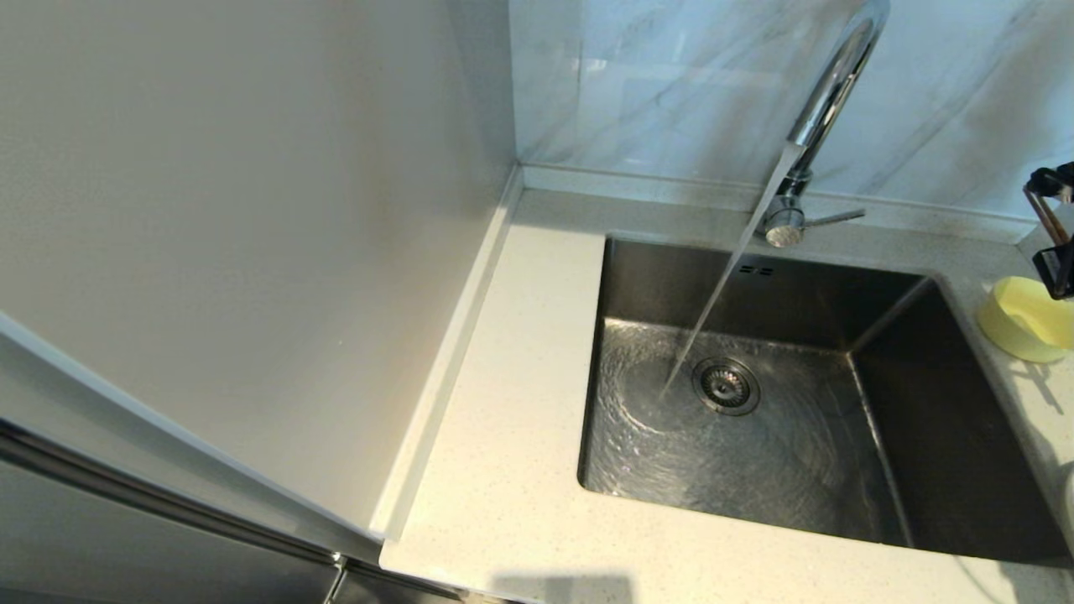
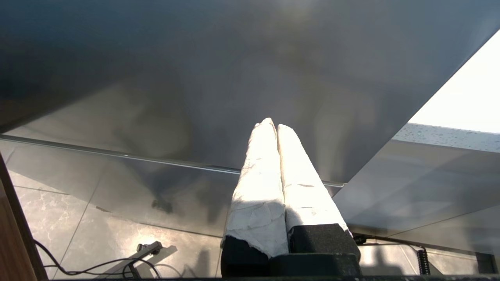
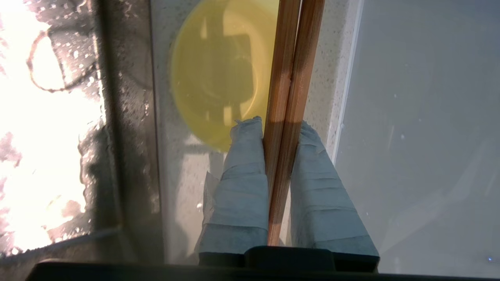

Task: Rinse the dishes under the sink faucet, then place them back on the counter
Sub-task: Place the chopsticks on the bowl

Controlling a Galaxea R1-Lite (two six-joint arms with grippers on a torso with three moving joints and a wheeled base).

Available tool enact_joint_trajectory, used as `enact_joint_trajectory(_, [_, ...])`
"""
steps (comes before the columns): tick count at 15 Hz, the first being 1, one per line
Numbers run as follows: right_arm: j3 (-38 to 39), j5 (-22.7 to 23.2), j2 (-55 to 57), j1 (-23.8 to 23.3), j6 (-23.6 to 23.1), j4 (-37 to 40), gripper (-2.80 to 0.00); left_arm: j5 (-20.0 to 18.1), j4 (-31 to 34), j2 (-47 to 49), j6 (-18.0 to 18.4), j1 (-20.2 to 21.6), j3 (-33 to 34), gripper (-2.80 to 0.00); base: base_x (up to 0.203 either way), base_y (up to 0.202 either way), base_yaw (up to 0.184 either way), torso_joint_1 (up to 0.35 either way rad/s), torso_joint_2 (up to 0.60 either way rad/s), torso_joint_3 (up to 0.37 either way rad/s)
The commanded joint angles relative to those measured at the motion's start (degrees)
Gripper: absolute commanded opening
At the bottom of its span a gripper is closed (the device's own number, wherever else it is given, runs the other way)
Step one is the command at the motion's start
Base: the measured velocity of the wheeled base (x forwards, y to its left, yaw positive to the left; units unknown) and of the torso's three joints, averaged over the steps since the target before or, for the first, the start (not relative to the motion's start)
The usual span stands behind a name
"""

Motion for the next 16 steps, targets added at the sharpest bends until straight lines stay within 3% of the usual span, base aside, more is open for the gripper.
enact_joint_trajectory(1, [0.0, -0.7, 2.2, 0.0, -0.1, -0.4, -2.80, 0.0, 0.0, 0.0, 0.0, 0.0, 0.0, -2.80, 0.000, 0.000, 0.000, 0.000, 0.00, 0.000])
enact_joint_trajectory(16, [0.0, -4.4, 7.8, -0.1, -0.1, -6.9, -2.80, 0.0, 0.0, 0.0, 0.0, 0.0, 0.0, -2.80, 0.000, 0.000, 0.000, 0.000, 0.00, 0.000])
